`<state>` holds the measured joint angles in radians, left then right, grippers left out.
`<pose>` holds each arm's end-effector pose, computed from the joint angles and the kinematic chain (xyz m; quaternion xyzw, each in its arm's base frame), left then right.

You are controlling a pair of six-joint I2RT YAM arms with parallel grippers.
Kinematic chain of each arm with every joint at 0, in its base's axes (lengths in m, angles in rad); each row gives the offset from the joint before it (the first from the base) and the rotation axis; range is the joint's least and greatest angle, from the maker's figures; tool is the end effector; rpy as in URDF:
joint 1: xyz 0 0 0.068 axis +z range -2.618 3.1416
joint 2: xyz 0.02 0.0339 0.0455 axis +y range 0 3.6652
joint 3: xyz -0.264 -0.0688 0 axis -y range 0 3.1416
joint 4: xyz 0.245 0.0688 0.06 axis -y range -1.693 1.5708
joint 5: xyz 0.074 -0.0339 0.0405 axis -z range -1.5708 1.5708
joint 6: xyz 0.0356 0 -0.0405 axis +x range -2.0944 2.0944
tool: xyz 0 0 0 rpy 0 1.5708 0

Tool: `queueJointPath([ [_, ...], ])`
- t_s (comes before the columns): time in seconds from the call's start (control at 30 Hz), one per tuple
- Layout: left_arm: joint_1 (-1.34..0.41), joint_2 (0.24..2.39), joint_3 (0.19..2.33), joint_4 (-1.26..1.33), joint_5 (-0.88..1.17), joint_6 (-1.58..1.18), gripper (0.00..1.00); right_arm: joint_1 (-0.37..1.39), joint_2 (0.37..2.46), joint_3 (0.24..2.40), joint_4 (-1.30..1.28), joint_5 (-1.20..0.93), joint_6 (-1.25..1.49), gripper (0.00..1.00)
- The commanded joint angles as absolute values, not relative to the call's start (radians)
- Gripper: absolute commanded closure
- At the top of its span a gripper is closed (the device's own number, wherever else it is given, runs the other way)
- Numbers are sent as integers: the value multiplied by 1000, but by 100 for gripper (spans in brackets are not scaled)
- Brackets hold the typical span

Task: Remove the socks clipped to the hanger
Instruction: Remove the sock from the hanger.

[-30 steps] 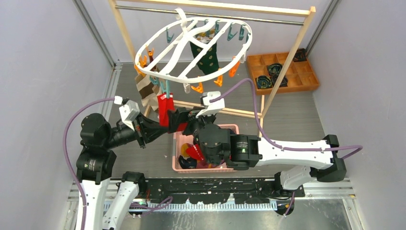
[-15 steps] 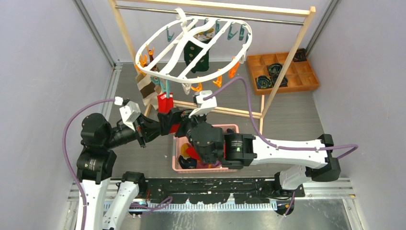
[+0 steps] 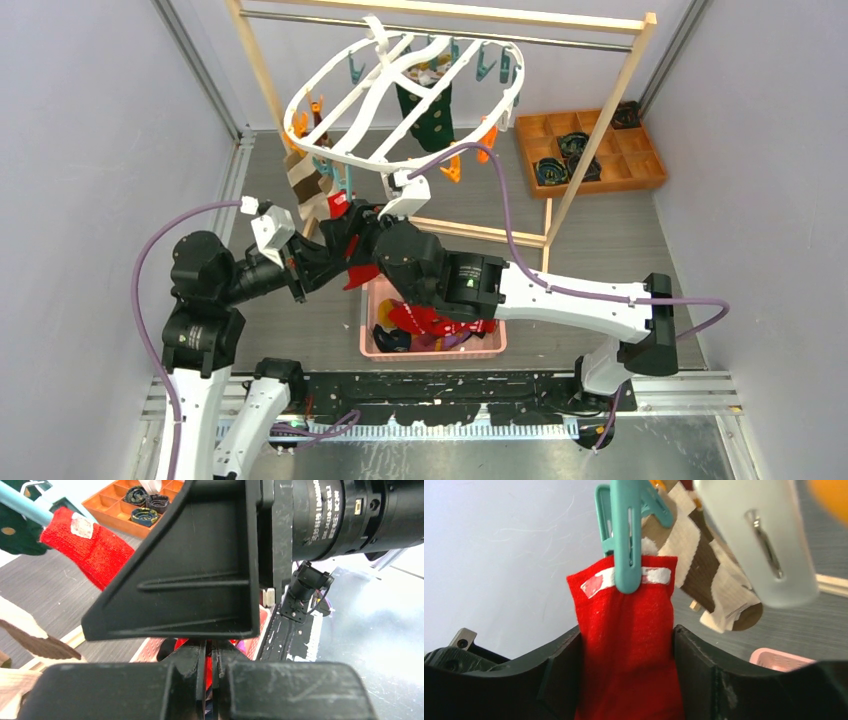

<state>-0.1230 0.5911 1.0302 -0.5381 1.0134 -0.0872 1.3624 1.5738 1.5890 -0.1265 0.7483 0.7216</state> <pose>0.0850 -0.0410 0.4099 0.3373 0.6422 -0.4193 0.5459 0.0991 0.3514 0.4301 0.0128 0.7352 0.3984 0.5483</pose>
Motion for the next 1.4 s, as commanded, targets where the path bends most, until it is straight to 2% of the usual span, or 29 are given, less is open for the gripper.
queueJointPath([
  [0.0, -136, 611, 1050, -473, 1038, -126, 95, 1324, 1575, 1628, -76, 621, 793, 39],
  [0.07, -137, 610, 1049, -473, 1053, -141, 88, 1305, 1560, 1601, -43, 585, 804, 50],
  [0.13, -137, 608, 1044, -470, 1078, -175, 73, 1284, 1542, 1564, 24, 532, 812, 58],
  [0.2, -137, 603, 1040, -469, 1108, -216, 62, 1262, 1522, 1524, 83, 480, 823, 63],
  [0.37, -137, 580, 1093, -610, 1124, -179, 44, 1181, 1459, 1397, 249, 320, 901, 69],
  [0.53, -137, 621, 1194, -881, 1135, -70, 33, 1091, 1406, 1263, 429, 98, 1000, 69],
  [0.63, -137, 644, 1205, -900, 1145, -59, 30, 1051, 1383, 1200, 510, -4, 1051, 67],
  [0.73, -137, 652, 1159, -812, 1134, -99, 29, 1035, 1373, 1160, 569, -85, 1085, 65],
  [0.87, -137, 652, 1058, -649, 1108, -217, 31, 1035, 1371, 1126, 629, -119, 1117, 59],
  [1.0, -137, 667, 1008, -592, 1085, -246, 31, 1034, 1369, 1113, 659, -131, 1145, 56],
  [1.37, -176, 696, 935, -291, 1085, -438, 19, 1035, 1386, 1076, 786, -174, 1231, 55],
])
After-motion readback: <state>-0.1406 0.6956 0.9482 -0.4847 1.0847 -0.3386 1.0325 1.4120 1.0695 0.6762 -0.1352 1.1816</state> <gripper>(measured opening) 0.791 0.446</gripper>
